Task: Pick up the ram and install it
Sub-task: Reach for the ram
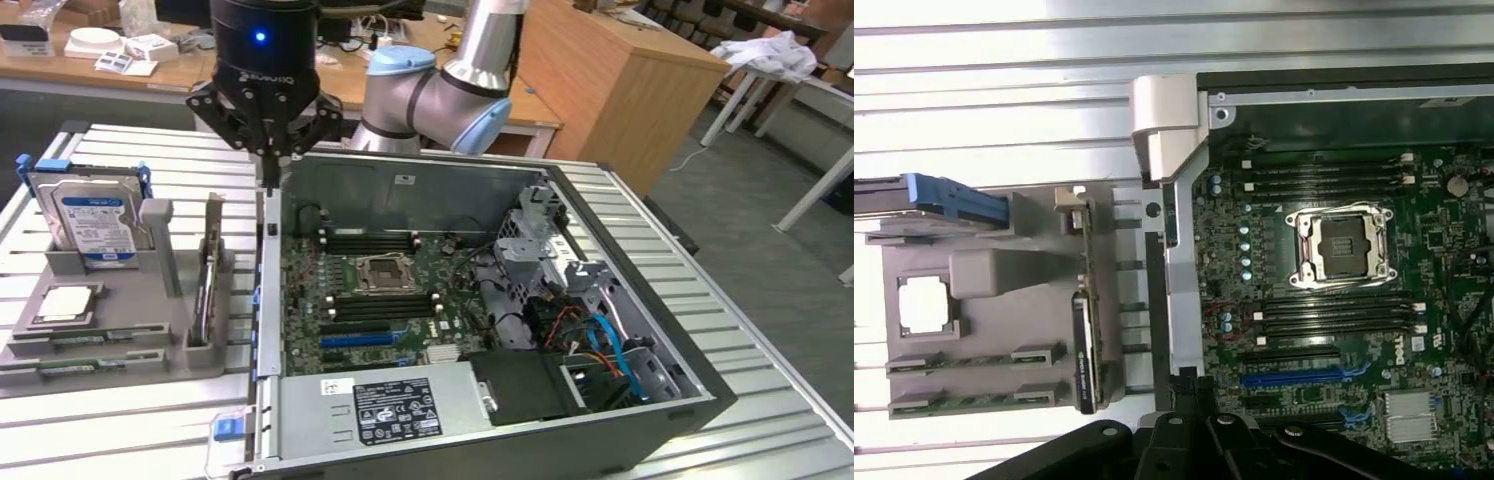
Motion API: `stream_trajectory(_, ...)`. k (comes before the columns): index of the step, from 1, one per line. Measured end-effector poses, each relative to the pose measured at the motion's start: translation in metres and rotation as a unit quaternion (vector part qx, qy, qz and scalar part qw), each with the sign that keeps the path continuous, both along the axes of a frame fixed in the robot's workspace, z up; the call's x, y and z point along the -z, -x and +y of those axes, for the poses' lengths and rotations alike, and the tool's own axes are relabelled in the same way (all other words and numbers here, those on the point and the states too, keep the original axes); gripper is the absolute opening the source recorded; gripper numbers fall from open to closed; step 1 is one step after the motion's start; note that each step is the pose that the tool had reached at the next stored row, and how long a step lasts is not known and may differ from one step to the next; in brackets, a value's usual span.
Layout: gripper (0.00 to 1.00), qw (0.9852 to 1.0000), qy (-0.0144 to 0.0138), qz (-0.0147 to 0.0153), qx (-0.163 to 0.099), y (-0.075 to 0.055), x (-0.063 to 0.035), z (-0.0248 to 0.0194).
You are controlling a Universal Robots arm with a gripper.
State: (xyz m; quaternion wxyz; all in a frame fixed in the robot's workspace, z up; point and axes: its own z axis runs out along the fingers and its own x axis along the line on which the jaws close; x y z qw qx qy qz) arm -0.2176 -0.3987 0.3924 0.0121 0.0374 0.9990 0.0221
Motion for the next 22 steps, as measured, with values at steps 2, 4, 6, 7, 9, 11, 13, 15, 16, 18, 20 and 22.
stream_trajectory(2, 0.11, 1.0000, 0.0000, 0.0001, 0.000, 0.004, 0.0001, 0.0000)
stream_trajectory(4, 0.11, 1.0000, 0.0000, 0.0002, 0.000, 0.008, 0.0002, 0.0000)
stream_trajectory(6, 0.11, 1.0000, 0.0000, 0.0003, 0.000, 0.013, 0.0003, 0.0000)
stream_trajectory(7, 0.11, 1.0000, 0.0000, 0.0003, 0.000, 0.015, 0.0003, 0.0000)
stream_trajectory(9, 0.11, 1.0000, 0.0000, 0.0004, 0.000, 0.018, 0.0004, 0.0000)
stream_trajectory(11, 0.11, 1.0000, 0.0000, 0.0005, 0.000, 0.022, 0.0005, 0.0001)
stream_trajectory(13, 0.11, 1.0000, 0.0000, 0.0006, 0.000, 0.025, 0.0006, 0.0001)
stream_trajectory(15, 0.11, 1.0000, 0.0000, 0.0008, 0.000, 0.029, 0.0007, 0.0000)
stream_trajectory(16, 0.11, 1.0000, 0.0000, 0.0008, 0.000, 0.030, 0.0007, 0.0000)
stream_trajectory(18, 0.11, 1.0000, 0.0000, 0.0010, 0.000, 0.033, 0.0008, 0.0001)
stream_trajectory(20, 0.11, 1.0000, 0.0000, 0.0012, 0.000, 0.036, 0.0008, 0.0001)
stream_trajectory(22, 0.11, 1.0000, 0.0000, 0.0013, 0.000, 0.039, 0.0010, 0.0000)
